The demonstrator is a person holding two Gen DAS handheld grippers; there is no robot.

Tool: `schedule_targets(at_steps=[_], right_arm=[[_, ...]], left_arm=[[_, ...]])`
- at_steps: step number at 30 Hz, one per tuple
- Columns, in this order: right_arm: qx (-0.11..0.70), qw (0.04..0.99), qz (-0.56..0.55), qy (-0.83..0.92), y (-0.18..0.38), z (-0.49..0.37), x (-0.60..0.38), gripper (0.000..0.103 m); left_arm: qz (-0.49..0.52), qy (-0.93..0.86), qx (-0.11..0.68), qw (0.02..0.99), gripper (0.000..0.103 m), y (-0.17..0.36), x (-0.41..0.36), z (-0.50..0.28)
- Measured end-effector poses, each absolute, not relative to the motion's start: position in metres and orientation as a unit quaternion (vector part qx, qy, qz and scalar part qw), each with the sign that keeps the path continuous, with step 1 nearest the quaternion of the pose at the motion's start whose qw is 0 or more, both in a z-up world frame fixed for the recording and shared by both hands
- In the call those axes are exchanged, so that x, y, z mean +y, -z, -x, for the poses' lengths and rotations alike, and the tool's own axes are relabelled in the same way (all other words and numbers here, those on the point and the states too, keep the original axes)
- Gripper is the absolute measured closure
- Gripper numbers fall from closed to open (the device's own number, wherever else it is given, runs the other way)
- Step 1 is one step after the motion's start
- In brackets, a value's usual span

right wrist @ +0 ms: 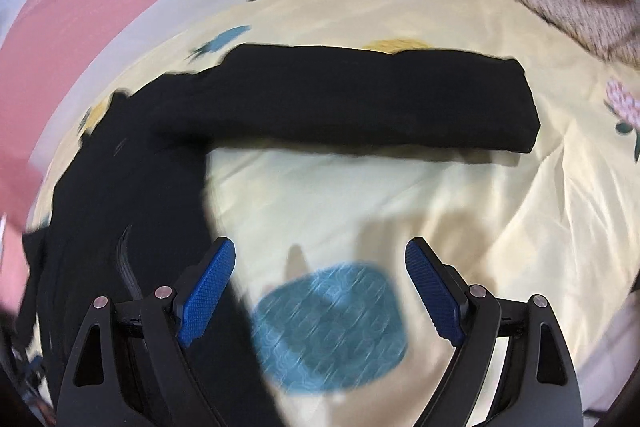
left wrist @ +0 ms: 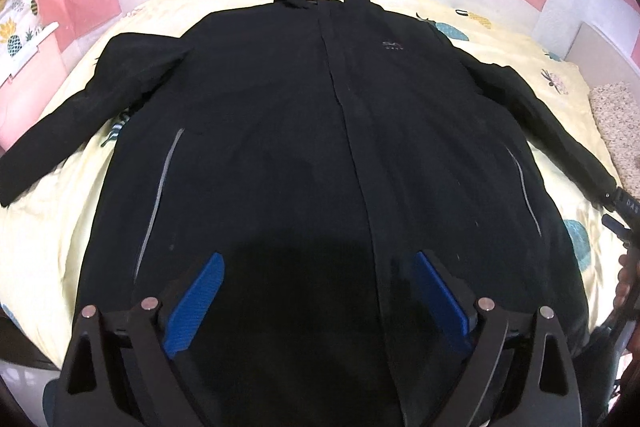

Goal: Fold large clothes
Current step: 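Grasp the coat sleeve with the right gripper and lift it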

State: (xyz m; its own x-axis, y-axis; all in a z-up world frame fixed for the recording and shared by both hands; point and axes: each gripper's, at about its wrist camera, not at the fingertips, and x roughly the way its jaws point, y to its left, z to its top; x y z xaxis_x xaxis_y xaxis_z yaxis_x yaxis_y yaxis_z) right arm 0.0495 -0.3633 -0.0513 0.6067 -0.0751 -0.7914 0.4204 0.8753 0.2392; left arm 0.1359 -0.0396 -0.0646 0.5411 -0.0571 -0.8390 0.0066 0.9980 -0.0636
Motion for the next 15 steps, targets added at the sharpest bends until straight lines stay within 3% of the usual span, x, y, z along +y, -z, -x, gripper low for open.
schedule_targets(at_steps=[4, 11, 12, 14, 15], right_arm=[[0.411, 0.856, -0.265, 0.163, 0.065, -0.066, -0.403, 0.019], [0.373, 0.843, -0.332, 0.198, 0.072, -0.083, -0.447, 0.021], [0.371, 0.841, -0.337, 0.203, 0.073, -0.083, -0.451, 0.024], [0.364, 0.830, -0.356, 0.225, 0.077, -0.088, -0.463, 0.042], [0.362, 0.828, -0.361, 0.232, 0.079, -0.088, -0.466, 0.045]], left_arm=[[0.040, 0.034, 0.490, 0.870, 0.007, 0.073, -0.042, -0.149], [0.049, 0.034, 0.503, 0.862, 0.020, 0.089, -0.046, -0.163], [0.051, 0.034, 0.502, 0.863, 0.020, 0.089, -0.047, -0.164], [0.051, 0.034, 0.499, 0.865, 0.021, 0.089, -0.046, -0.166], [0.052, 0.034, 0.498, 0.865, 0.021, 0.090, -0.046, -0.167]])
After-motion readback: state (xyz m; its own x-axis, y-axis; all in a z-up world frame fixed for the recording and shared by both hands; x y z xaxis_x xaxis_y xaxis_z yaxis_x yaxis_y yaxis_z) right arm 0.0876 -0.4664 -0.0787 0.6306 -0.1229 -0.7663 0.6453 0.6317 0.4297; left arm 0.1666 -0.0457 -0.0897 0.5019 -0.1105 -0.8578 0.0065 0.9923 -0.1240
